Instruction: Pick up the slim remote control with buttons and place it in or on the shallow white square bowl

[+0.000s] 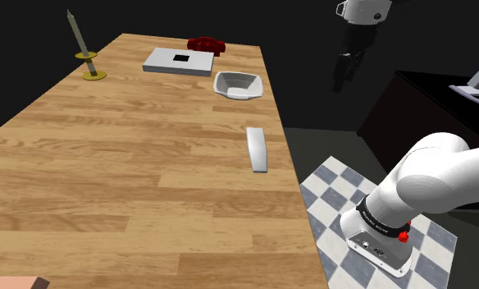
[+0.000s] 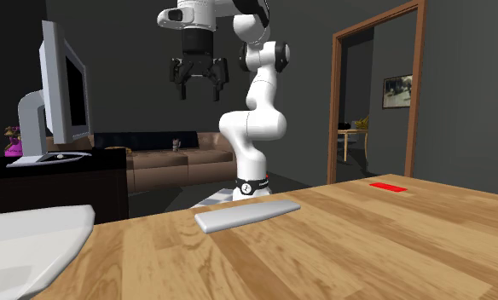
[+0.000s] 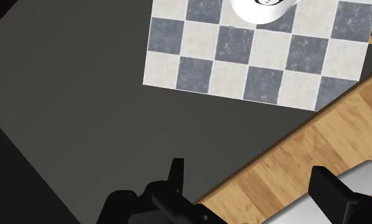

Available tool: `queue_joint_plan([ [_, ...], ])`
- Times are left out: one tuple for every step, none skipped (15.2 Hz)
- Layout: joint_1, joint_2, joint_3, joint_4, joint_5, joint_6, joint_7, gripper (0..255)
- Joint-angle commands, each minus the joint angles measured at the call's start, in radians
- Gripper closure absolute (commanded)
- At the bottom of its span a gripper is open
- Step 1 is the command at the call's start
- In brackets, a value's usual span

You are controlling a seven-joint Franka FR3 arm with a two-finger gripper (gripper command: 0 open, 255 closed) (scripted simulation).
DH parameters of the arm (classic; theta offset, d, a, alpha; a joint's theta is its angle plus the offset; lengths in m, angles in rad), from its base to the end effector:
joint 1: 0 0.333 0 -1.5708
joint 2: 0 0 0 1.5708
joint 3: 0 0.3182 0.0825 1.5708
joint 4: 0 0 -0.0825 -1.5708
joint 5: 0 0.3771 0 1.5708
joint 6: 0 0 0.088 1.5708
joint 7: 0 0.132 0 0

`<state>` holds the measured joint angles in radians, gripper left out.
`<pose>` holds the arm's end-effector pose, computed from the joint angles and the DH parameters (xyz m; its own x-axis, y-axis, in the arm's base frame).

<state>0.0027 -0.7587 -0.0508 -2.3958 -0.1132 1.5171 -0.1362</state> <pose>0.2935 -0.0326 0.5365 0.9865 0.0999 -0.1296 0.1084 -0.9922 0.0609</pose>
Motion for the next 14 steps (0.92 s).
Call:
queue_joint_plan([
  [0.000,0.000,0.000,0.000,0.000,0.000,0.000,0],
  [-0.003,-0.006,0.019,-0.027,0.020,0.024,0.049,0],
  [-0.006,-0.010,0.038,-0.053,0.040,0.049,0.097,0],
  [-0.008,-0.012,0.058,-0.077,0.060,0.076,0.146,0],
  [-0.010,-0.011,0.079,-0.100,0.081,0.103,0.194,0],
  [-0.012,-0.009,0.100,-0.121,0.101,0.132,0.241,0],
  [-0.013,-0.003,0.121,-0.140,0.121,0.162,0.289,0],
  [-0.014,0.004,0.142,-0.157,0.141,0.193,0.336,0],
  [-0.015,0.015,0.164,-0.173,0.161,0.225,0.383,0],
  [-0.016,0.027,0.186,-0.186,0.180,0.258,0.430,0],
  [-0.017,0.043,0.208,-0.198,0.199,0.292,0.477,0],
  [-0.018,0.061,0.231,-0.208,0.216,0.327,0.523,0],
  [-0.020,0.082,0.253,-0.215,0.233,0.363,0.570,0],
  [-0.023,0.105,0.276,-0.221,0.249,0.399,0.616,0],
])
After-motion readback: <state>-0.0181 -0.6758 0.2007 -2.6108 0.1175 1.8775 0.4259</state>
